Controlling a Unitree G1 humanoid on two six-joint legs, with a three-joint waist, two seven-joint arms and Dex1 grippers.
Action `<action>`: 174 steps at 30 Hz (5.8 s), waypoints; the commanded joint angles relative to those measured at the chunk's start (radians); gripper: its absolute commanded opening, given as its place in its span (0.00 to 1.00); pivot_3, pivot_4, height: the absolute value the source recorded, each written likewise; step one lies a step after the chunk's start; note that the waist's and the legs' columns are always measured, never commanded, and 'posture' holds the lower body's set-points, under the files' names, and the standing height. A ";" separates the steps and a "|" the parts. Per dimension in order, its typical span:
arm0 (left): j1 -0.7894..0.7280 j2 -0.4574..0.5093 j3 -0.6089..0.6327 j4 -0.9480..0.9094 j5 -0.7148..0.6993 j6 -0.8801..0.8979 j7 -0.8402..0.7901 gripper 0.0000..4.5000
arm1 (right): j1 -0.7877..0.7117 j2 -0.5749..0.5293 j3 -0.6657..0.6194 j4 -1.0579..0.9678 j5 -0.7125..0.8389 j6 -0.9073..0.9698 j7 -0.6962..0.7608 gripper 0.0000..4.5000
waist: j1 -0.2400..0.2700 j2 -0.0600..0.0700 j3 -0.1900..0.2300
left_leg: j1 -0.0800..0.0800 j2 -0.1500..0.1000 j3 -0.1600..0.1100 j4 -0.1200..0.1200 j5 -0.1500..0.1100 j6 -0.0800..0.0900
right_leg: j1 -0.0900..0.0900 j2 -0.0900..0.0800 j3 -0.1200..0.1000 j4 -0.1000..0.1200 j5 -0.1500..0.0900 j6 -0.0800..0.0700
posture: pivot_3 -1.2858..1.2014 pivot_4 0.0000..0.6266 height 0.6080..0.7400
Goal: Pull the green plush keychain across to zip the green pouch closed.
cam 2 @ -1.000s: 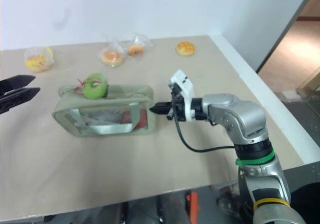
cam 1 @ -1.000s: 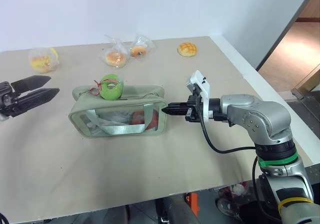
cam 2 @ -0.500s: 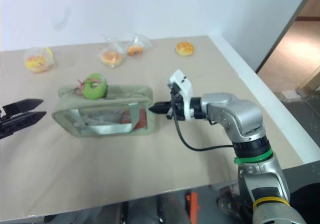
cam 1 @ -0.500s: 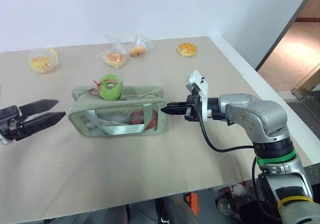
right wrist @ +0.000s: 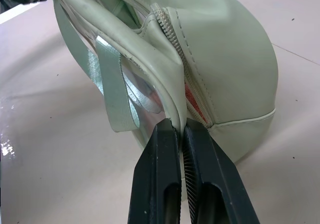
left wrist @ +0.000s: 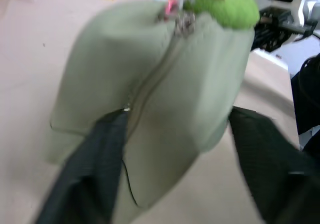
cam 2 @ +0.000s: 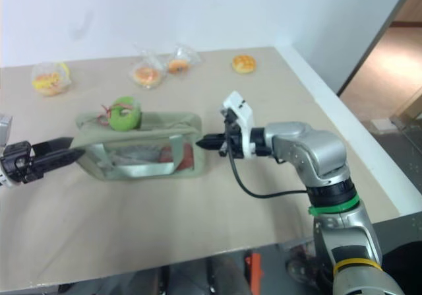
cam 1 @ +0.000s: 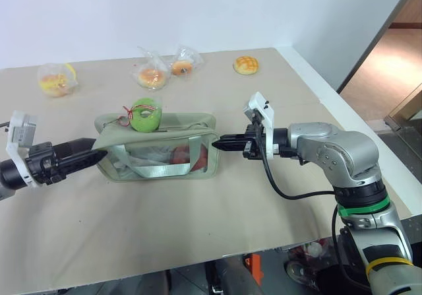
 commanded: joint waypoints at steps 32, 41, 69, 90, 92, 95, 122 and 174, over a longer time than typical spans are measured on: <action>-0.072 0.002 -0.106 0.090 0.081 -0.076 -0.008 0.00 | 0.033 -0.023 -0.042 -0.093 0.046 0.016 0.006 0.31 | 0.003 0.000 0.000 | 0.000 -0.002 0.000 -0.001 0.000 0.000 | 0.000 -0.002 0.000 -0.001 0.000 0.000 | 0.52 0.24 1.00; -0.072 0.003 -0.111 0.085 0.077 -0.075 0.002 0.00 | -0.001 -0.118 -0.132 -0.098 0.102 0.012 0.089 0.98 | 0.005 0.000 0.000 | 0.000 -0.002 0.000 -0.002 0.000 0.000 | 0.000 -0.002 -0.001 -0.002 0.000 0.000 | 0.52 0.24 1.00; -0.115 -0.010 -0.131 0.105 0.094 -0.089 0.015 0.00 | -0.457 0.065 0.227 0.210 -0.453 -0.753 0.245 0.98 | 0.005 0.001 0.001 | 0.000 -0.003 0.005 -0.006 0.000 0.000 | -0.001 -0.004 0.001 -0.002 -0.003 0.003 | 0.52 0.24 1.00; -0.071 -0.023 -0.089 0.060 0.074 -0.082 0.055 0.00 | -0.535 0.239 0.292 0.455 -0.725 -1.119 0.217 0.98 | 0.006 0.001 0.000 | 0.000 -0.003 0.005 -0.006 0.000 0.000 | -0.001 -0.005 0.002 -0.002 -0.003 0.002 | 0.52 0.24 1.00; -0.068 -0.024 -0.086 0.059 0.072 -0.083 0.060 0.00 | -0.534 0.245 0.294 0.458 -0.730 -1.131 0.225 0.98 | 0.005 0.001 0.000 | 0.000 -0.003 0.005 -0.006 0.000 0.000 | -0.001 -0.005 0.002 -0.002 -0.003 0.002 | 0.52 0.24 1.00; -0.066 -0.026 -0.083 0.057 0.069 -0.085 0.065 0.00 | -0.529 0.251 0.297 0.462 -0.737 -1.143 0.232 0.98 | 0.005 0.001 0.000 | 0.000 -0.003 0.005 -0.006 0.000 0.000 | -0.001 -0.005 0.002 -0.002 -0.003 0.001 | 0.52 0.24 1.00; -0.039 -0.041 -0.063 0.040 0.054 -0.086 0.097 0.00 | -0.566 0.313 0.285 0.585 -0.775 -1.252 0.243 0.49 | 0.005 0.001 0.000 | 0.001 -0.002 0.005 -0.006 0.000 0.000 | -0.001 -0.004 0.003 -0.001 -0.003 0.000 | 0.52 0.24 1.00; -0.223 -0.074 -0.198 0.235 0.123 -0.117 0.050 0.00 | -0.685 -0.051 0.175 0.475 -0.707 -1.081 0.339 0.01 | 0.029 0.001 0.001 | -0.001 -0.005 0.005 -0.003 0.000 -0.001 | -0.001 -0.005 0.000 -0.002 -0.002 0.003 | 0.52 0.24 1.00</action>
